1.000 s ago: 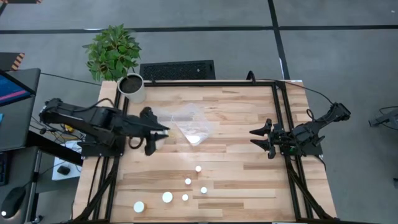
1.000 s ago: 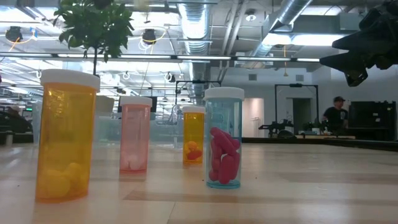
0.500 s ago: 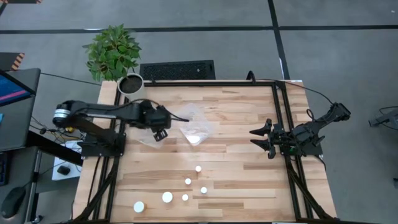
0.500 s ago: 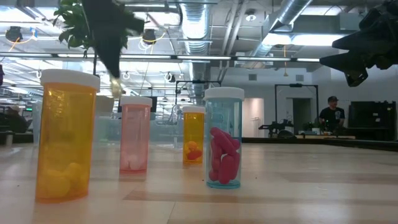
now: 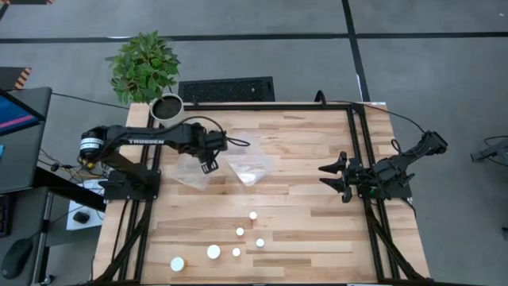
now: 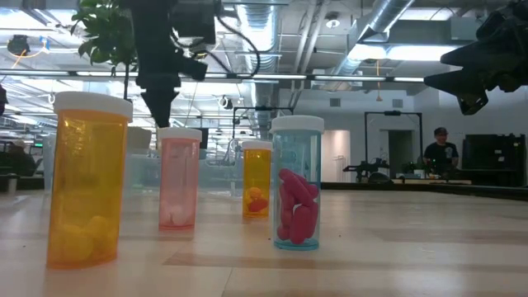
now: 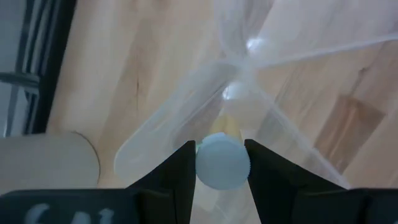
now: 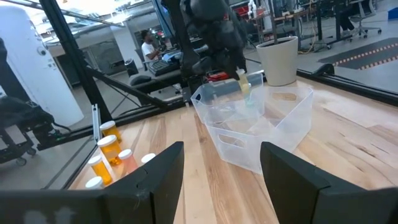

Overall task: Pick and place medicine bottles into bin by pill shape (circle, oval)
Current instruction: Put the yellow tablet bottle into the left transparent bin

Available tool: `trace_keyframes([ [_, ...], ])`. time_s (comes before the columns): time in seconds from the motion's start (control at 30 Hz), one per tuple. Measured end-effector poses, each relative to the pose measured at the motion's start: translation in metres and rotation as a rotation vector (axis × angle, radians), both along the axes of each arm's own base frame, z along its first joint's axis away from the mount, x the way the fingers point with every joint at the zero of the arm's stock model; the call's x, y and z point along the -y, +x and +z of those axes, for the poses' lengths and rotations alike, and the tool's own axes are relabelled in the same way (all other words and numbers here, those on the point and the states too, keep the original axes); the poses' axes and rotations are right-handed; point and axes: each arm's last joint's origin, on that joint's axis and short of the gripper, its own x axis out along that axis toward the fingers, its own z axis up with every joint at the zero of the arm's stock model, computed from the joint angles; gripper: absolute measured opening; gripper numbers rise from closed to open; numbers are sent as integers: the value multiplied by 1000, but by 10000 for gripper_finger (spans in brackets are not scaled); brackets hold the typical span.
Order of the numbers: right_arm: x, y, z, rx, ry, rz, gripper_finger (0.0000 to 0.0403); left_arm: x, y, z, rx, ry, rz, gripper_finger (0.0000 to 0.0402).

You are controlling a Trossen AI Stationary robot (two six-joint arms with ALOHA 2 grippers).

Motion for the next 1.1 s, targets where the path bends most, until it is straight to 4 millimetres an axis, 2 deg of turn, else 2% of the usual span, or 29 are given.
trace_keyframes([
  [0.17,0,0,0,0,0,0,226,-4,-8,-17,-35,-26,18,119],
  [0.37,0,0,0,0,1,0,226,-5,-7,-32,17,-71,-16,119],
  [1.1,0,0,0,1,2,0,226,-14,-4,-31,60,-52,-32,119],
])
